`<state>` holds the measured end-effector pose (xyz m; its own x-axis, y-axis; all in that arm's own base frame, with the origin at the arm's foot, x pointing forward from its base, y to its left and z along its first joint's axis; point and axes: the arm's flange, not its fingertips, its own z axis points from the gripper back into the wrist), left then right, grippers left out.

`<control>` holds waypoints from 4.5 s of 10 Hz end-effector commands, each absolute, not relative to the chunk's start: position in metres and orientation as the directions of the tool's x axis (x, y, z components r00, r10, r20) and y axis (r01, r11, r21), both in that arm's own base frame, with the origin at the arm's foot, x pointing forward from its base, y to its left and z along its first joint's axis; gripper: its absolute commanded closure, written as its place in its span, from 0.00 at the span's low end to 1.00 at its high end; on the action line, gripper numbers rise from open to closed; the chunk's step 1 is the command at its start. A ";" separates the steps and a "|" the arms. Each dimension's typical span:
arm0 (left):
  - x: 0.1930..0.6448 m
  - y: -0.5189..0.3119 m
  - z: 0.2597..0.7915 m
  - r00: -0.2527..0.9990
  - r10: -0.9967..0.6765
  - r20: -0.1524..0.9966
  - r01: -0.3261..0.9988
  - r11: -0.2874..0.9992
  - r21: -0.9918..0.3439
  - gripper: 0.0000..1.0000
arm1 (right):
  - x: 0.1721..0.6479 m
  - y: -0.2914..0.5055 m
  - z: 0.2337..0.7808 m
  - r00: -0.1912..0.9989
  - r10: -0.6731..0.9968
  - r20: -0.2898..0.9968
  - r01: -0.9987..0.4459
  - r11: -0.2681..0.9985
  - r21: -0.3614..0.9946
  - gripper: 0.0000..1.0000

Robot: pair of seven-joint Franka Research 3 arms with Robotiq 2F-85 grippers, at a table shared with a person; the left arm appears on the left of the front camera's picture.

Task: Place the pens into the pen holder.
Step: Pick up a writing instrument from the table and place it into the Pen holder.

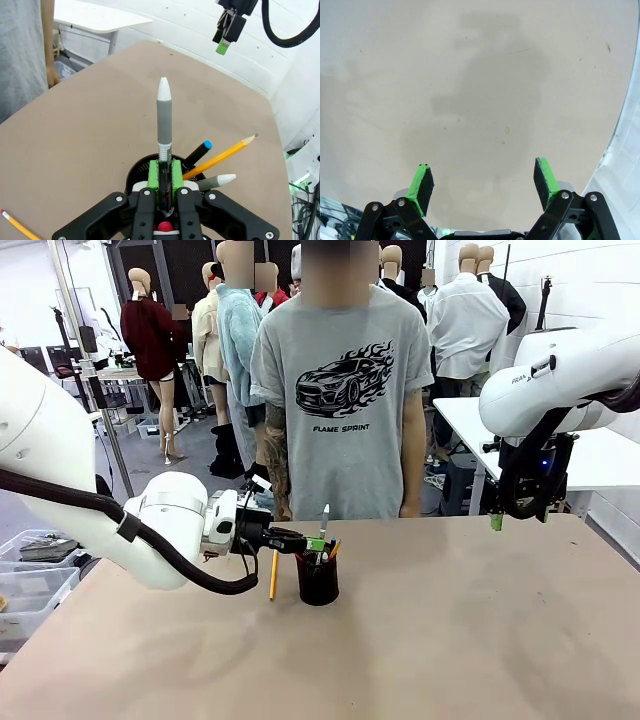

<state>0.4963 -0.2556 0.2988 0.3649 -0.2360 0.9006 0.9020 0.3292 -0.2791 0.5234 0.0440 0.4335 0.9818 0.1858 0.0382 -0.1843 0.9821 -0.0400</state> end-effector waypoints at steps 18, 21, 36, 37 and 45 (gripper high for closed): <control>0.473 -0.187 0.480 0.357 -0.382 0.853 0.853 0.505 -0.131 0.20 | 0.523 0.044 0.433 0.982 0.186 0.032 -0.185 0.982 -0.040 0.00; 0.482 -0.173 0.504 0.552 -0.552 0.625 0.746 0.662 -0.075 0.20 | 0.523 0.044 0.433 0.982 0.186 0.032 -0.185 0.982 -0.040 0.00; 0.495 -0.275 0.397 0.903 -0.394 0.173 0.405 0.914 -0.034 0.20 | 0.523 0.044 0.433 0.982 0.186 0.032 -0.185 0.982 -0.040 0.00; 0.500 -0.277 0.388 0.914 -0.365 0.179 0.373 0.928 -0.013 0.20 | 0.523 0.044 0.433 0.982 0.186 0.032 -0.185 0.982 -0.040 0.00; 0.507 -0.273 0.347 0.946 -0.285 0.157 0.290 0.957 -0.014 0.20 | 0.523 0.044 0.433 0.982 0.186 0.032 -0.185 0.982 -0.040 0.00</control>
<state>0.5071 -0.2694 0.3527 0.9388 -0.3126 0.1444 0.3227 0.9451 -0.0519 0.5233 0.0445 0.4335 0.9817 0.1866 0.0378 -0.1851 0.9819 -0.0398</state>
